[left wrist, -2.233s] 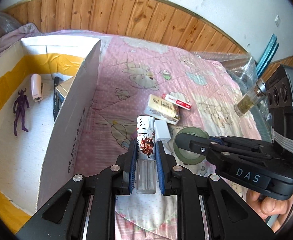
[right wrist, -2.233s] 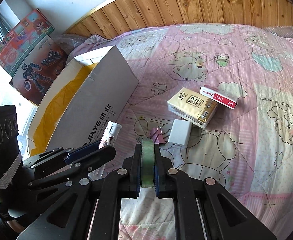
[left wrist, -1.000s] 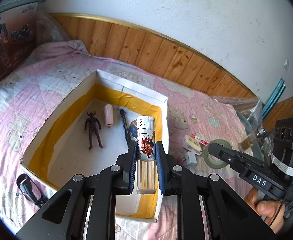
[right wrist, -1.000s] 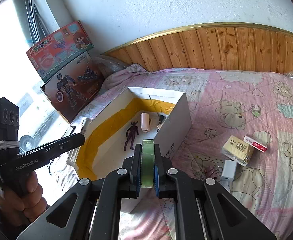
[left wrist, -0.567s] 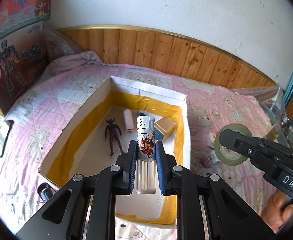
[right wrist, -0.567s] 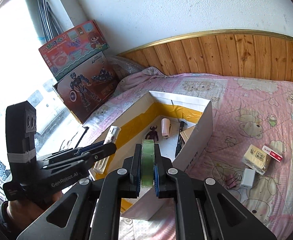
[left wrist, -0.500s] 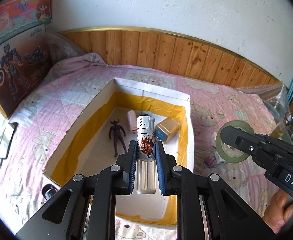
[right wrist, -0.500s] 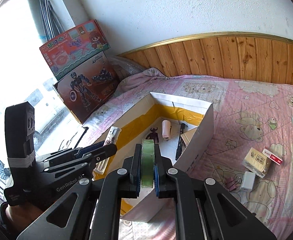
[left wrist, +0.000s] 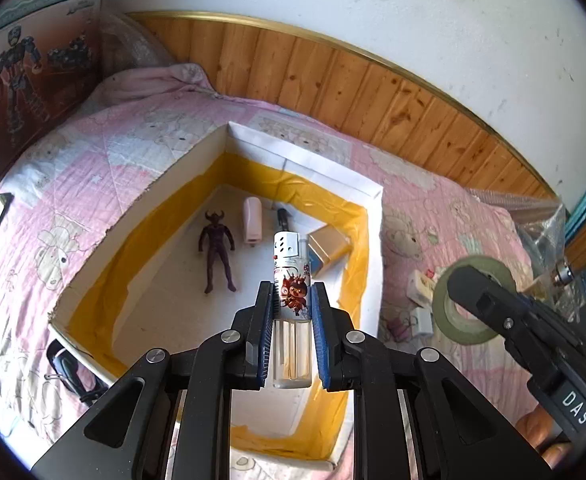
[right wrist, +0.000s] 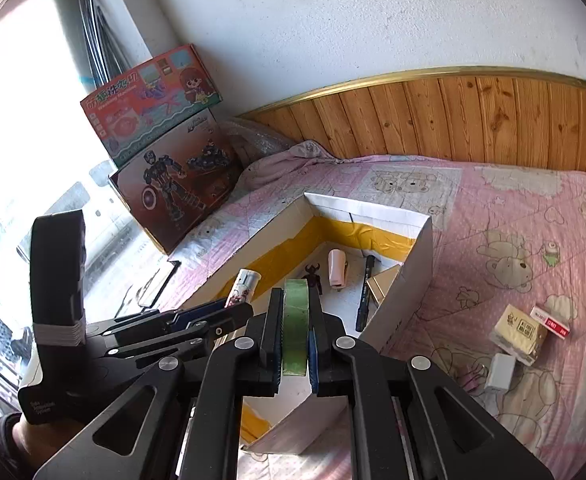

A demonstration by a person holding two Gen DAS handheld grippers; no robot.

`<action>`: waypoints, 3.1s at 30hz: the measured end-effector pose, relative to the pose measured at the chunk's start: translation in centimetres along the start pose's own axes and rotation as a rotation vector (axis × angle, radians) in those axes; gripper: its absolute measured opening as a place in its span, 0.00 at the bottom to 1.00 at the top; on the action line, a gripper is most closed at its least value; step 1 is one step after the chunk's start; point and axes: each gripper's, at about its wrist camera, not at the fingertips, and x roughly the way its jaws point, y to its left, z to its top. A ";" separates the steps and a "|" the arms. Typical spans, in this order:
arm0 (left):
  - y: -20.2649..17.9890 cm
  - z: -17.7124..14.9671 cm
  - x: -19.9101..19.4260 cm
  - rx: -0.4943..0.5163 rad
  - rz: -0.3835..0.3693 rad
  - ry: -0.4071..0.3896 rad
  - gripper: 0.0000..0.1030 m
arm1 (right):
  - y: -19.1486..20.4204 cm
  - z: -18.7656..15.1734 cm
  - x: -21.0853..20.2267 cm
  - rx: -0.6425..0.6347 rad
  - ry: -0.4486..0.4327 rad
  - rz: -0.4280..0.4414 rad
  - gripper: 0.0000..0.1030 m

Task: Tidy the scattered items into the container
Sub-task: 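Carry the lighter and green tape roll with both grippers over the box, then lower both grippers into the box and open them, releasing lighter and tape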

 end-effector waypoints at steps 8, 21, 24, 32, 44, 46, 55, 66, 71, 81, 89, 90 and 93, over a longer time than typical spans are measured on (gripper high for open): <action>3.2 1.4 3.0 -0.096 -0.094 0.100 0.18 | -0.8 -0.1 1.3 0.023 0.039 -0.006 0.10; 4.7 2.8 6.7 -0.179 -0.125 0.184 0.18 | 0.7 3.6 4.8 0.109 0.190 0.052 0.10; 3.7 2.8 7.3 -0.159 -0.109 0.195 0.18 | 0.9 4.3 5.7 0.099 0.204 0.044 0.10; 3.5 2.4 8.4 -0.066 -0.047 0.252 0.18 | -1.2 3.3 7.9 0.105 0.237 0.077 0.10; 1.1 1.1 9.6 0.049 0.003 0.328 0.18 | -3.5 2.7 10.5 0.130 0.258 0.062 0.10; 1.5 1.2 9.6 0.044 0.009 0.327 0.18 | -3.7 2.7 10.6 0.129 0.261 0.063 0.10; 0.6 1.0 10.8 0.028 -0.005 0.362 0.19 | -3.5 2.8 11.7 0.134 0.275 0.056 0.10; 3.8 0.3 11.5 -0.215 -0.048 0.437 0.19 | -2.5 1.8 15.7 0.087 0.366 0.023 0.11; 3.1 0.3 11.5 -0.211 -0.028 0.436 0.19 | -2.0 2.3 17.1 0.054 0.392 0.006 0.11; 3.3 0.7 12.5 -0.261 -0.053 0.458 0.19 | -2.8 2.6 19.1 0.044 0.438 -0.021 0.11; 3.4 1.2 13.2 -0.242 -0.055 0.465 0.19 | -3.3 2.8 20.3 0.059 0.442 -0.020 0.11; 3.4 1.3 13.3 -0.239 -0.054 0.464 0.20 | -3.2 2.8 20.5 0.060 0.443 -0.019 0.11; 3.7 1.6 13.1 -0.235 -0.040 0.446 0.30 | -3.1 2.9 20.7 0.058 0.437 -0.017 0.12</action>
